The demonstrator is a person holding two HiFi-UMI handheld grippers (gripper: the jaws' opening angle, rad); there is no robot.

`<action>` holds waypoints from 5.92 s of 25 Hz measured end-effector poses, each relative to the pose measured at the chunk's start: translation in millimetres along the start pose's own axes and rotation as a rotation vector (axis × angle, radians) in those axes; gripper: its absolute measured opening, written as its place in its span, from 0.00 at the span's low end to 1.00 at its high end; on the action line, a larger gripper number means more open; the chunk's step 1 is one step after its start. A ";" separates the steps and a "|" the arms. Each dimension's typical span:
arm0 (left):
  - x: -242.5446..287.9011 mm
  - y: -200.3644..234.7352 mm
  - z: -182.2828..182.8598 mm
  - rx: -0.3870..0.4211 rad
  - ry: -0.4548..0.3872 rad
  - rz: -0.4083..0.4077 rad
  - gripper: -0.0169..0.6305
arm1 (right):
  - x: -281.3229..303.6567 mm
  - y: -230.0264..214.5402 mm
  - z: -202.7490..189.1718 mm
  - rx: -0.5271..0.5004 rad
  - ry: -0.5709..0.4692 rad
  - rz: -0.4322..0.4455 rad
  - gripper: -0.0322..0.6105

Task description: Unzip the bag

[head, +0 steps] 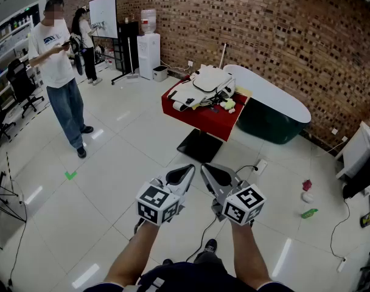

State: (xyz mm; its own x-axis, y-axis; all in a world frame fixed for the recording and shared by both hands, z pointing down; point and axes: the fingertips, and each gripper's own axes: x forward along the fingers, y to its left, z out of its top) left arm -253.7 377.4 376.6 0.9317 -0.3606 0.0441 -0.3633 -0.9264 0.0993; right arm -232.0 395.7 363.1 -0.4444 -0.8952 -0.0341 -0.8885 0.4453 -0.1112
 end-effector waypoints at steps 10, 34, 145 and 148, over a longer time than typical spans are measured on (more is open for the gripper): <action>93.7 12.9 -4.2 0.005 0.018 0.007 0.03 | 2.3 -97.6 4.1 0.015 -0.011 0.000 0.06; 282.2 89.6 -17.2 -0.027 0.072 0.024 0.03 | 54.6 -306.1 4.1 0.058 0.033 0.002 0.06; 600.2 503.5 -185.5 -0.199 0.785 0.247 0.09 | 407.3 -717.5 -214.5 -0.911 0.905 0.538 0.07; 597.1 515.7 -184.6 -0.178 0.794 0.244 0.09 | 406.0 -718.8 -214.0 -0.899 0.919 0.525 0.07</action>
State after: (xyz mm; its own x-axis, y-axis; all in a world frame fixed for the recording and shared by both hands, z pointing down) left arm 114.4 -295.6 637.7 0.5709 -0.3033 0.7629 -0.6111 -0.7775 0.1482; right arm 201.6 -283.7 641.8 -0.3495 -0.4439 0.8251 -0.2079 0.8955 0.3936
